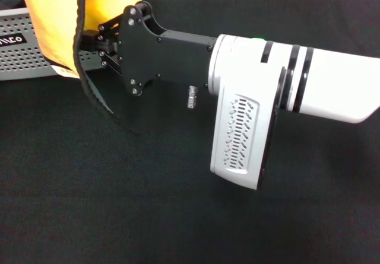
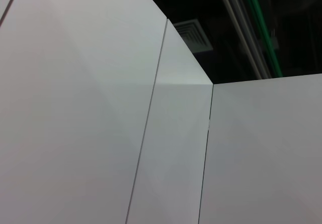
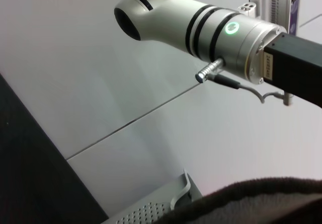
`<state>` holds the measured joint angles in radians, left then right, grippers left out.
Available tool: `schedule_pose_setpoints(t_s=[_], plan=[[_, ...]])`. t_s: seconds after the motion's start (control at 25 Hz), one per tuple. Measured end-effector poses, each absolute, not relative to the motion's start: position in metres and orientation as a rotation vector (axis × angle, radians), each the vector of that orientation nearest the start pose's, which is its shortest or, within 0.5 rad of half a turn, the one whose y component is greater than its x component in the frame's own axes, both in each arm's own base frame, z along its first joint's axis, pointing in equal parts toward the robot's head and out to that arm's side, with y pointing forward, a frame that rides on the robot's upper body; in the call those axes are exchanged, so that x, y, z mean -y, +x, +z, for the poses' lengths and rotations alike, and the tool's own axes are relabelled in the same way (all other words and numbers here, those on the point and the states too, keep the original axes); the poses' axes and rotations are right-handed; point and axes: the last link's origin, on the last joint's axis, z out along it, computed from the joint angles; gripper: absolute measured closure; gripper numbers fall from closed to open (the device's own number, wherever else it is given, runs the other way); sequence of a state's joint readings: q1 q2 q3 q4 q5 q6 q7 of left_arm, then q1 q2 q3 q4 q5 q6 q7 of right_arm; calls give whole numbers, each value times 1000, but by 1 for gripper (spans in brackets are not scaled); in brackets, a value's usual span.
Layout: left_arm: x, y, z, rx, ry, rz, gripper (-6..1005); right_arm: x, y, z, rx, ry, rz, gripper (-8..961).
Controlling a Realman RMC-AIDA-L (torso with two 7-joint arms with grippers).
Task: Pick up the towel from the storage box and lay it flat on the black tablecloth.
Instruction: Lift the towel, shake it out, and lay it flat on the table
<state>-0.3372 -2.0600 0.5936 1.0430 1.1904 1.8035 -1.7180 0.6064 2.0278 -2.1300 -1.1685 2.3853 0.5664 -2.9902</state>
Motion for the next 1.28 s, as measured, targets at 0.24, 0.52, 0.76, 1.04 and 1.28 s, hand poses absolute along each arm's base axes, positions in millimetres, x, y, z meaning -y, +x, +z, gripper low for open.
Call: schedule_pose_setpoints(t_s=[0.24, 0.52, 0.76, 1.04, 1.28], plan=[[-296, -222, 160, 382, -2197, -1499, 973, -311, 35, -100, 1068, -2200, 741, 951], [-289, -242, 151, 422, -2272, -1320, 973, -288, 68, -75, 776, -2244, 1022, 952], [-278, -249, 146, 394, -2366, -1265, 972, -294, 98, -42, 493, -2267, 1204, 952], [-271, -244, 131, 364, -2552, -1189, 972, -318, 134, 2, 180, -2255, 1410, 951], [-273, -239, 120, 351, -2685, -1115, 971, -332, 147, 25, 9, -2260, 1535, 952]])
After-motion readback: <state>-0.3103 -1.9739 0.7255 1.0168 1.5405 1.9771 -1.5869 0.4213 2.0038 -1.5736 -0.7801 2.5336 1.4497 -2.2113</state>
